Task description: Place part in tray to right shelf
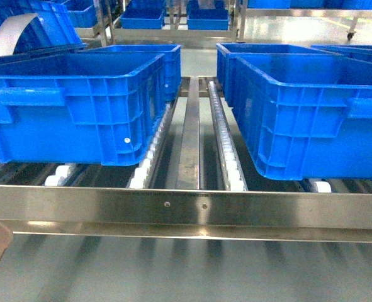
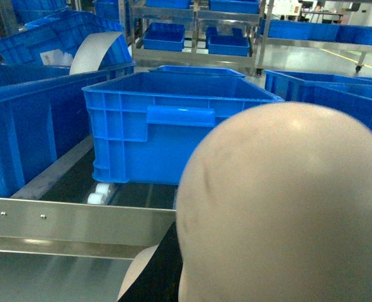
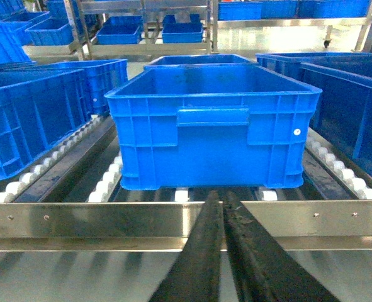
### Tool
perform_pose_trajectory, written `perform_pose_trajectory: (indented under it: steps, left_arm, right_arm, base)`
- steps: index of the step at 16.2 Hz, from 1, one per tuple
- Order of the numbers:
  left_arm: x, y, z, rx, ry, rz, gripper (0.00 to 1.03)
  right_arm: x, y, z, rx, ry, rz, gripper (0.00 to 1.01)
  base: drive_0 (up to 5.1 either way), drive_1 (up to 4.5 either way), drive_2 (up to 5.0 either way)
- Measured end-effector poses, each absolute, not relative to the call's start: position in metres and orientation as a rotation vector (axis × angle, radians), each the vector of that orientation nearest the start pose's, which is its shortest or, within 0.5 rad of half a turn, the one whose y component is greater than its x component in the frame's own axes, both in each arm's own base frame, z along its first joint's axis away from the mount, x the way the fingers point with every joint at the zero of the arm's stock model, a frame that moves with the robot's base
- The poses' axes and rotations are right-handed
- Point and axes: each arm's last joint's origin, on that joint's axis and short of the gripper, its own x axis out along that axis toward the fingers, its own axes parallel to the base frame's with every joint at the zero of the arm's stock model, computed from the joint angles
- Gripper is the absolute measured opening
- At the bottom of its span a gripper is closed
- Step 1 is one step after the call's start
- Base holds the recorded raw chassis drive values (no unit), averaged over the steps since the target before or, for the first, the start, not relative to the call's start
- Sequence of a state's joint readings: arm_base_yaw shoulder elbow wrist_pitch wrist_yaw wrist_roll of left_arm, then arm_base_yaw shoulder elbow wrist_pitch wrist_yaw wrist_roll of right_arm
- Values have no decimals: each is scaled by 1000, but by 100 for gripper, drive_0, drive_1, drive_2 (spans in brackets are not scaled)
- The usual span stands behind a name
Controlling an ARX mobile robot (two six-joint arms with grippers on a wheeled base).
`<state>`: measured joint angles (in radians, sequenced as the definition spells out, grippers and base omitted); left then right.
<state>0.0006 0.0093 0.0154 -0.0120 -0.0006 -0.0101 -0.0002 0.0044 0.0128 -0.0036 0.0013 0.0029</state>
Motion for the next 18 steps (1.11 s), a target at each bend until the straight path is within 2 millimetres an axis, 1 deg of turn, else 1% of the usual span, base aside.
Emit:
perform_pose_trajectory:
  steps: [2,4,6,7,8,9,10,18]
  left_arm:
    - [97,0,167,-10,3,0,16]
    - [97,0,167,-10,3,1,16]
    - [97,0,167,-10,3,1,16]
    - [97,0,167,-10,3,1,16]
    - [97,0,167,-10,3,1,16]
    - [97,0,167,-10,3,1,16]
    - [97,0,167,-10,3,1,16]
    - [97,0,167,-10,3,1,16]
  right_arm:
    - [97,0,167,3,-5,-2,27]
    - [97,0,167,3,-5,-2,44]
    - [97,0,167,3,-4,-2,68]
    - [97,0,167,3,-5,-2,82]
    - [97,0,167,3,-4,-2,93]
    - [97,0,167,3,-4,-2,100]
    - [97,0,167,3,-4,-2,97]
    - [97,0,167,3,-4,-2,98]
  base:
    - [0,0,0]
    - [0,0,0]
    - [0,0,0]
    - [0,0,0]
    - [0,0,0]
    - [0,0,0]
    - [0,0,0]
    - [0,0,0]
